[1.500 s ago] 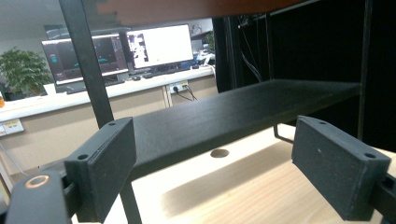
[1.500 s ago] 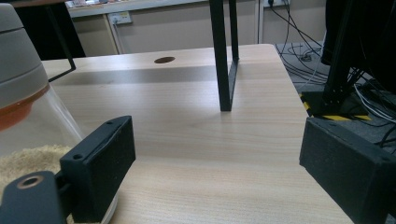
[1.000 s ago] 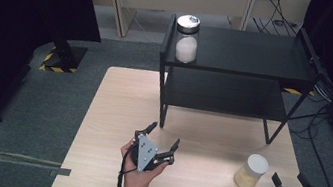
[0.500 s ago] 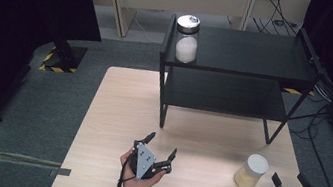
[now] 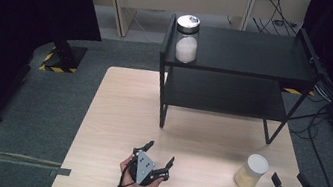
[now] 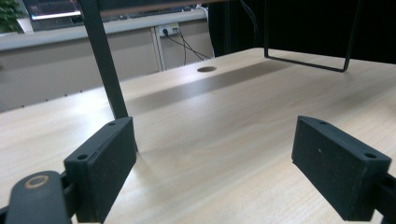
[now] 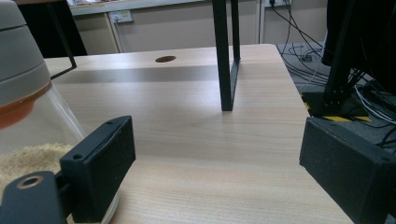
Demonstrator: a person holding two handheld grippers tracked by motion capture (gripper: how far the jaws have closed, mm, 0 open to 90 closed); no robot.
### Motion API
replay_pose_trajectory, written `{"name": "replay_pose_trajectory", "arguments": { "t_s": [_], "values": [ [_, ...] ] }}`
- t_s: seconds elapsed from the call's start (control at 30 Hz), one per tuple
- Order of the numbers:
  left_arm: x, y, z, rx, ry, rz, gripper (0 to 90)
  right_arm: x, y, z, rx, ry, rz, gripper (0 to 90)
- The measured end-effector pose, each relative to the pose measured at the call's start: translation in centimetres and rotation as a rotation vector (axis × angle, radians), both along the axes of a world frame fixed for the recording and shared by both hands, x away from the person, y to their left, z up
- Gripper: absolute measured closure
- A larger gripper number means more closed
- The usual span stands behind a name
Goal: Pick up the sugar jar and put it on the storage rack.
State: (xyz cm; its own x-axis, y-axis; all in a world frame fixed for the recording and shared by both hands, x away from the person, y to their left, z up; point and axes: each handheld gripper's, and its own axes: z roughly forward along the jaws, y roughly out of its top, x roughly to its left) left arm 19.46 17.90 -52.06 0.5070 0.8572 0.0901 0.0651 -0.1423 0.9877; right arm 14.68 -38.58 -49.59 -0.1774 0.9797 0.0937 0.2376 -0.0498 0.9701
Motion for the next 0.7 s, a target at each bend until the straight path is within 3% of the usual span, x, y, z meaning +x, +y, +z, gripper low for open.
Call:
{"name": "replay_pose_trajectory", "arguments": {
  "t_s": [0.7],
  "values": [
    [0.16,0.59,-0.08,-0.055,0.039,-0.003,12.7,0.09,-0.13,0.05,0.002,0.004,0.007,10.3]
  ]
}}
